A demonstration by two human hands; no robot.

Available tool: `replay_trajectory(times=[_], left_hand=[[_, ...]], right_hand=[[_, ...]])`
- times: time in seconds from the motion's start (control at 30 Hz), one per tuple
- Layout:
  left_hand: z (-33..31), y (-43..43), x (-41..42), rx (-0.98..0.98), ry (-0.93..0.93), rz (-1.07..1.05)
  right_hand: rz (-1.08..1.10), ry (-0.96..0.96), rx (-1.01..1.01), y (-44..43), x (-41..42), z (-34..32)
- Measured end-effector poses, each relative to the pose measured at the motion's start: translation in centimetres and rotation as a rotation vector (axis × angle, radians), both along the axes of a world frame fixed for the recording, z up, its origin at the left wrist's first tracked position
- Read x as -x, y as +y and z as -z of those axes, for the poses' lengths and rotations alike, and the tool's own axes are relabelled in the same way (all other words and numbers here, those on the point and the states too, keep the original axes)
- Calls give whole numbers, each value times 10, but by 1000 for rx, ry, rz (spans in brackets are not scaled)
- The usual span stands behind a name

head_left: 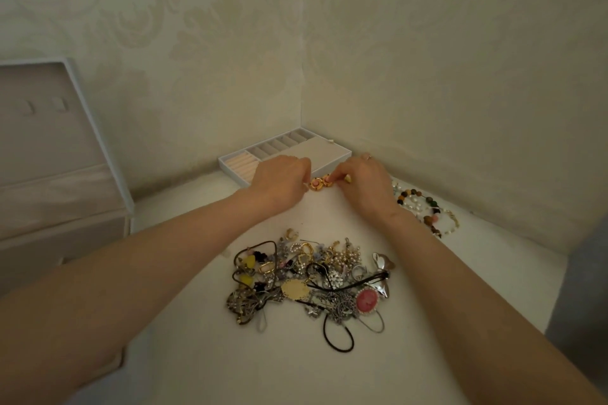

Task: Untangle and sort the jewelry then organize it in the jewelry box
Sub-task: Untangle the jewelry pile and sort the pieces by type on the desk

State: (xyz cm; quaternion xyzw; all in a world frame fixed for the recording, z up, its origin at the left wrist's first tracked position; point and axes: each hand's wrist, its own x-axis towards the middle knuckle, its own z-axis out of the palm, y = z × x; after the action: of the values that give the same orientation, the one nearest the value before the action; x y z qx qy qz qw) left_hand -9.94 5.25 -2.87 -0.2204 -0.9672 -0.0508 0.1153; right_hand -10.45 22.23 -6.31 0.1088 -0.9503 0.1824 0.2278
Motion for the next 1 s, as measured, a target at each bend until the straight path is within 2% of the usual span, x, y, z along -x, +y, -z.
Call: replay_trajectory(times=[0.07,0.17,0.27,0.33,0.43,0.57,0.73,0.83,0.9,1.0], left_hand=[[-11,-11,-10,-18,-138,-1],[-13,-26,-29,-77,-343,60],[-6,-36,-39,-168,-499,122],[-3,-43,-40,-209,-565,128],[-4,-48,-39,-226,-600,127],[-6,-47,-41,-209,-608,161],[-15,-34,-48,-334,-403,307],[-30,-29,-55,-374,-507,359],[-37,-32,-59,-306,-586,364],[-38,-42,-65,-234,-604,348]], right_hand=[[-33,-87,68,1,-5,-11],[-199,-412,186,6,-22,-32],[-353,-709,126,3,-36,-42],[-381,-791,108,-1,-40,-43],[-390,-814,88,-2,-43,-45],[-448,-728,120,7,-63,-55],[-480,-768,66,25,-118,-53],[-462,-741,69,32,-141,-46],[-436,-693,61,34,-147,-41],[-418,-650,50,34,-150,-36]])
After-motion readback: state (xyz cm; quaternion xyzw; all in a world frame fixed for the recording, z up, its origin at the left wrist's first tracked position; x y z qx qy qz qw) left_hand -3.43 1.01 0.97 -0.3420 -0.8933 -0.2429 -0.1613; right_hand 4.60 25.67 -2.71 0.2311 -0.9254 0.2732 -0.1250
